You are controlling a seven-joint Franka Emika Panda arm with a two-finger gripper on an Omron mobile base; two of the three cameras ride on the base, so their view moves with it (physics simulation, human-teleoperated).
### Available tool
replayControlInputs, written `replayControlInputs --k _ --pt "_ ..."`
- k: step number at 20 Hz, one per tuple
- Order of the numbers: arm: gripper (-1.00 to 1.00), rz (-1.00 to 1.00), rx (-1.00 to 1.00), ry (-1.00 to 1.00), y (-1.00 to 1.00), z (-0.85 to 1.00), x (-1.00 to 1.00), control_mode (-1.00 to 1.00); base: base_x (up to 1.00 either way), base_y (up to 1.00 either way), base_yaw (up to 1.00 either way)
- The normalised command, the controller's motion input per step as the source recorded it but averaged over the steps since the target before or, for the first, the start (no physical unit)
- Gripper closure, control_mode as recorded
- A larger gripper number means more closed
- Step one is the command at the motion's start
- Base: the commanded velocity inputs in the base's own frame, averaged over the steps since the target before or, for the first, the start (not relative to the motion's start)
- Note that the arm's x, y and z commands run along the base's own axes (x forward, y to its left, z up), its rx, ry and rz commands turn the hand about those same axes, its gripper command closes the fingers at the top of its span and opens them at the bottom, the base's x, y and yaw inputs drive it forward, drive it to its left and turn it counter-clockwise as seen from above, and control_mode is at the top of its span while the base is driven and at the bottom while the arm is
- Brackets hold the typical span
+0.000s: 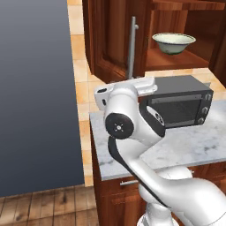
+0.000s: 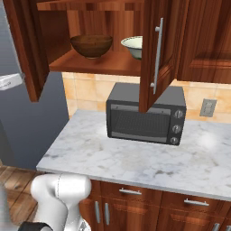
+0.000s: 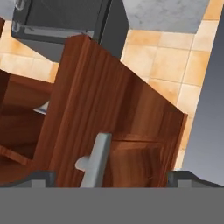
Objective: Open the cabinet. Pick the bowls from the counter and place them in the cabinet. Then close the cabinet.
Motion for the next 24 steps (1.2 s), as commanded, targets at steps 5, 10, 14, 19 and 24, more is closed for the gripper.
replayControlInputs --k 5,10,14,19,24 --pt "-1.0 0.0 0.03 0.0 -1.0 -0.25 0.94 -1.0 0.0 0.0 0.0" --pt "-1.0 0.09 0.06 -0.01 -1.0 -0.32 1.0 -1.0 0.0 0.0 0.0" --pt "-1.0 0.11 0.06 0.02 -0.99 -0.35 1.0 -1.0 0.0 0.0 0.0" --pt "-1.0 0.07 0.04 0.12 -0.68 -0.25 1.0 -1.0 0.0 0.0 0.0" --pt "-1.0 0.0 0.0 0.1 -0.14 -0.18 1.0 -1.0 0.0 0.0 0.0"
